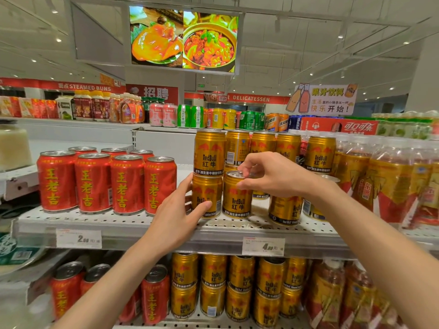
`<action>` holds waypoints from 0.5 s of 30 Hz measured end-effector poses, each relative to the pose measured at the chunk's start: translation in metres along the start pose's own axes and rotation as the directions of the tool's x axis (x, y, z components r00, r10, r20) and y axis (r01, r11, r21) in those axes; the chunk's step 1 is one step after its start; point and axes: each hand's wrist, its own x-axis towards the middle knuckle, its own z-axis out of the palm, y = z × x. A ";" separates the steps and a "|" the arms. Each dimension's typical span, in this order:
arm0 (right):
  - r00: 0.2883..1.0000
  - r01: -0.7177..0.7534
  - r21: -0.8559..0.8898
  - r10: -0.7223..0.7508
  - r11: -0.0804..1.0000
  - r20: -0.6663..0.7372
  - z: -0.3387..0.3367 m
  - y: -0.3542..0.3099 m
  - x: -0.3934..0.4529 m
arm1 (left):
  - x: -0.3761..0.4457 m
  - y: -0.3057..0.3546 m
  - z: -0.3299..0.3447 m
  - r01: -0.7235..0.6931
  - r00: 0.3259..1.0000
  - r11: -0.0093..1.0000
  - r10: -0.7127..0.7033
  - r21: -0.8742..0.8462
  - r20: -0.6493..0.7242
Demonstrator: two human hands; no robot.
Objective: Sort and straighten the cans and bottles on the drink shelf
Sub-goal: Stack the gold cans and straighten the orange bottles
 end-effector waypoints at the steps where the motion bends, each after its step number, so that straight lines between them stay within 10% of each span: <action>1: 1.000 0.006 0.005 -0.006 1.000 -0.002 0.000 -0.001 -0.001 | 0.000 -0.001 0.000 -0.002 1.000 1.000 0.002 0.001 -0.001; 15: 0.996 -0.039 0.005 0.039 0.999 -0.081 -0.014 0.006 -0.019 | 0.000 0.004 0.001 0.006 1.000 1.000 -0.006 -0.001 -0.003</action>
